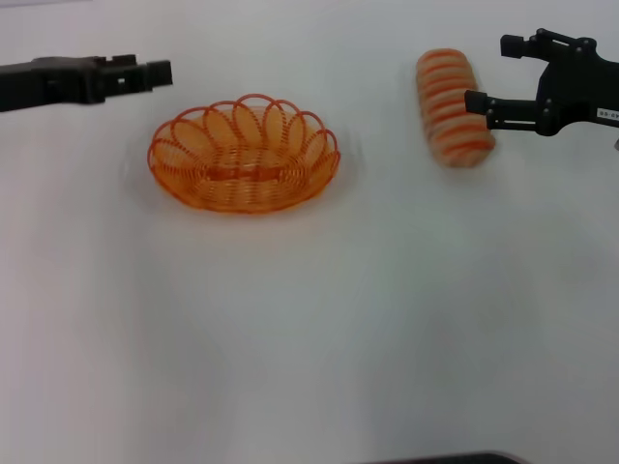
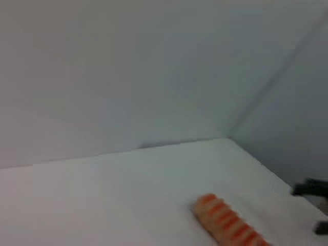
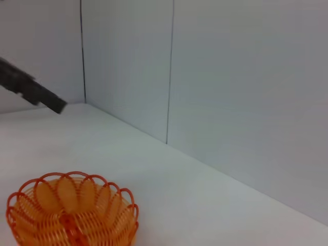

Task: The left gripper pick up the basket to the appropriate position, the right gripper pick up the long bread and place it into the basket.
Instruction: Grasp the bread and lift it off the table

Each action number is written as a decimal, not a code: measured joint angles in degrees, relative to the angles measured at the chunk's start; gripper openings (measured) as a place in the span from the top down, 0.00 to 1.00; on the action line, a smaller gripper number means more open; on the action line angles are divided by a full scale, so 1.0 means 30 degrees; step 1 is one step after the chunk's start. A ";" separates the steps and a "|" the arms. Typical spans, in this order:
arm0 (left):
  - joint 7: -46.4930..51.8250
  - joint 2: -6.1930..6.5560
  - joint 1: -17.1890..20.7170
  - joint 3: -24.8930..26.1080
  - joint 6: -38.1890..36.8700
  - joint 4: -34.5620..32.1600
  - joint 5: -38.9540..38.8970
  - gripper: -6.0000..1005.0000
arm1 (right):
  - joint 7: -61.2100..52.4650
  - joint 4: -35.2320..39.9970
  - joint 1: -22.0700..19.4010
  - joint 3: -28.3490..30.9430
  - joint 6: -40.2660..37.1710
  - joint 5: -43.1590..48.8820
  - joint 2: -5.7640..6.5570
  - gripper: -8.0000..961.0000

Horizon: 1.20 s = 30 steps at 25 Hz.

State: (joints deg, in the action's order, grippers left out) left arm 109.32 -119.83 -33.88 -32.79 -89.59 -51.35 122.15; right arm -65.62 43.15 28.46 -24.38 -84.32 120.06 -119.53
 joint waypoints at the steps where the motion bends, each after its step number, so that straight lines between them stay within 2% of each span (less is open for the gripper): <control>1: -0.0386 0.0061 0.0007 0.0069 -0.0377 0.0016 -0.0014 0.31 | 0.0000 0.0000 0.0000 0.0000 0.0000 0.0000 0.0000 0.05; 4: -0.2194 0.0309 0.0124 0.0313 -0.2328 0.0054 0.0091 0.31 | 0.0004 0.0000 -0.0025 -0.0017 -0.0020 0.0000 0.0001 0.05; 8: -0.3383 0.0345 0.0845 0.0232 -0.3654 -0.0252 0.0655 0.31 | -0.0004 0.0001 -0.0181 0.0000 -0.0153 0.0001 0.0001 0.05; 14: -0.3901 0.0127 0.2748 0.0690 -0.4383 -0.1782 0.0971 0.30 | 0.0036 0.0036 -0.0591 0.0236 -0.0205 -0.0302 -0.0027 0.05; 17: -0.4631 -0.0038 0.3598 0.1640 -0.5292 -0.2048 0.0942 0.30 | 0.0048 0.0079 -0.1009 0.0248 -0.0137 -0.1133 -0.0029 0.05; 20: -0.5088 -0.0149 0.4105 0.1876 -0.5800 -0.2135 0.1215 0.30 | 0.0080 0.0090 -0.1424 0.0247 -0.0132 -0.2078 -0.0029 0.05; 30: -0.5189 -0.0146 0.4677 0.2391 -0.6786 -0.2402 0.2036 0.30 | -0.1124 0.0174 -0.1735 0.0065 -0.0080 -0.2775 0.0063 0.04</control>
State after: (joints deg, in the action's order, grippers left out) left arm 93.75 -120.26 -19.85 -25.62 -109.95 -58.55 128.26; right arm -69.00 43.67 23.26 -24.18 -84.56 111.73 -119.34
